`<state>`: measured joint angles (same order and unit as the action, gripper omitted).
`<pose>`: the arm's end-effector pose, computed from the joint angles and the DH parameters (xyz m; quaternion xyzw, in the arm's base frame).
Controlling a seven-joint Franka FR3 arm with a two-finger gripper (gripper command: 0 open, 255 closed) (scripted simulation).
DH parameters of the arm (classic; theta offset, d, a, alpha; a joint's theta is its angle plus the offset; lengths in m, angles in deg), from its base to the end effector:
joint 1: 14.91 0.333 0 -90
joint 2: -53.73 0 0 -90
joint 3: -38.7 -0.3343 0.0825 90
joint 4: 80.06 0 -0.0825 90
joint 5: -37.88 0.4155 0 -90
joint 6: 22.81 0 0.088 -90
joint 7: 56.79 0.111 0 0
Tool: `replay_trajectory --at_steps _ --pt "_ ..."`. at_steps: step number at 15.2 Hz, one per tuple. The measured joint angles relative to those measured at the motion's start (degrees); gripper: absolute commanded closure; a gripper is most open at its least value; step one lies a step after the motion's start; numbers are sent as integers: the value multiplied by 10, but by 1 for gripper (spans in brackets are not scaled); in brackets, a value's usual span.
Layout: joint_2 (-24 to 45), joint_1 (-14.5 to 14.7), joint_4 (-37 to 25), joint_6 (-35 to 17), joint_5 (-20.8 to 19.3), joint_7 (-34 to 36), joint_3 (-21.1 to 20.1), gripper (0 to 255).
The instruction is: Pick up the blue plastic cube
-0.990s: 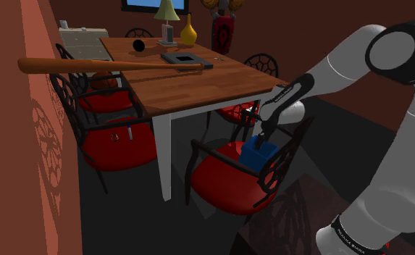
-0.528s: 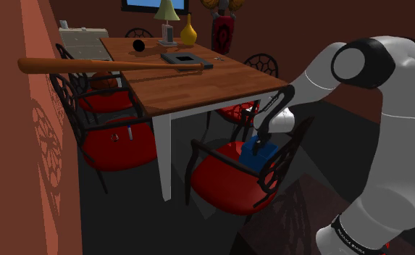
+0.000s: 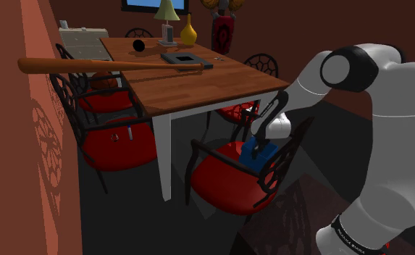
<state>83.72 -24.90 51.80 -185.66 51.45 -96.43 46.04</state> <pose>0.5066 -0.1764 0.1054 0.9958 0.0907 0.0144 0.0028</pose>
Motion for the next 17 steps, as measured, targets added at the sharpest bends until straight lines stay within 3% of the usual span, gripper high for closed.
replay_trajectory --at_steps 9,17 --pt "1 -1 0 -1 1 0 -1 255" --pt "-55 17 16 40 -18 15 21 255"
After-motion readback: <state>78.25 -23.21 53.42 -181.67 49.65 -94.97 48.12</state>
